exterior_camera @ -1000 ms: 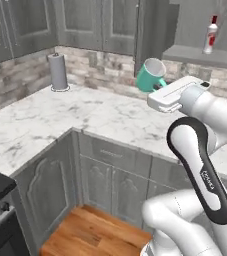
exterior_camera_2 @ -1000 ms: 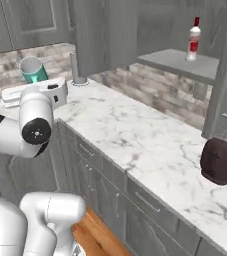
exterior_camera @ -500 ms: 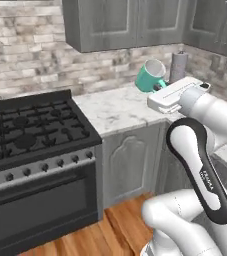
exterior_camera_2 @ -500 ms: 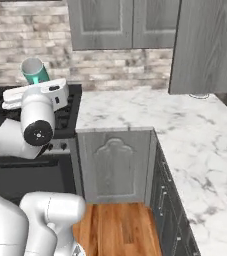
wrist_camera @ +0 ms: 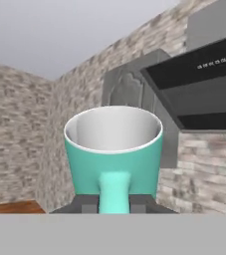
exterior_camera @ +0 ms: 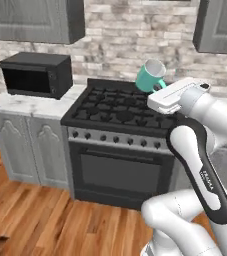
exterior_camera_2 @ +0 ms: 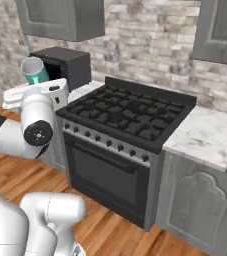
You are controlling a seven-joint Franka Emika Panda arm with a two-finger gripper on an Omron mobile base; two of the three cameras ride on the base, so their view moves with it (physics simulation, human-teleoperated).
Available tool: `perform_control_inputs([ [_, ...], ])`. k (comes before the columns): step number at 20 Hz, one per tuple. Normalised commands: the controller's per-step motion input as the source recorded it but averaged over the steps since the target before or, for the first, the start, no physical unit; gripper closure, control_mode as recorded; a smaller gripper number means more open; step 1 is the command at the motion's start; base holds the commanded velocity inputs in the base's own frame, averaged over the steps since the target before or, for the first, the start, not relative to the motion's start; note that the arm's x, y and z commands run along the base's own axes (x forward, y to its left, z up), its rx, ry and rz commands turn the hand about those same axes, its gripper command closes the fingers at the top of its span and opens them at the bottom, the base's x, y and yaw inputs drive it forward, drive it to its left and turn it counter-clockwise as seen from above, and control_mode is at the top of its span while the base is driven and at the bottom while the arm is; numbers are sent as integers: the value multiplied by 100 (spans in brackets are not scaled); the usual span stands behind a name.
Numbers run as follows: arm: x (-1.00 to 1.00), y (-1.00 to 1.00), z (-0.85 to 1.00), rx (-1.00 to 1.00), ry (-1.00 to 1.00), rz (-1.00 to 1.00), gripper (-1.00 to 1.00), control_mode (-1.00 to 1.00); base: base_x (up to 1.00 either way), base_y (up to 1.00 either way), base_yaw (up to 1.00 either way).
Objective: Open the cabinet directly in front. Then move the liquor and the mug to the dining counter with the jar on it.
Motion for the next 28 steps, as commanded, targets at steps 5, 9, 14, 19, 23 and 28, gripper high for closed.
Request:
perform_control_inputs([
  [5,0,0,0,0,0,0,100,100,-4,0,99],
  [9,0,0,0,0,0,0,100,100,-2,0,99],
  [14,0,0,0,0,0,0,100,100,0,0,100],
  [19,0,0,0,0,0,0,100,100,0,2,96],
  [23,0,0,0,0,0,0,100,100,0,1,64],
  [28,0,0,0,0,0,0,100,100,-2,-1,34],
])
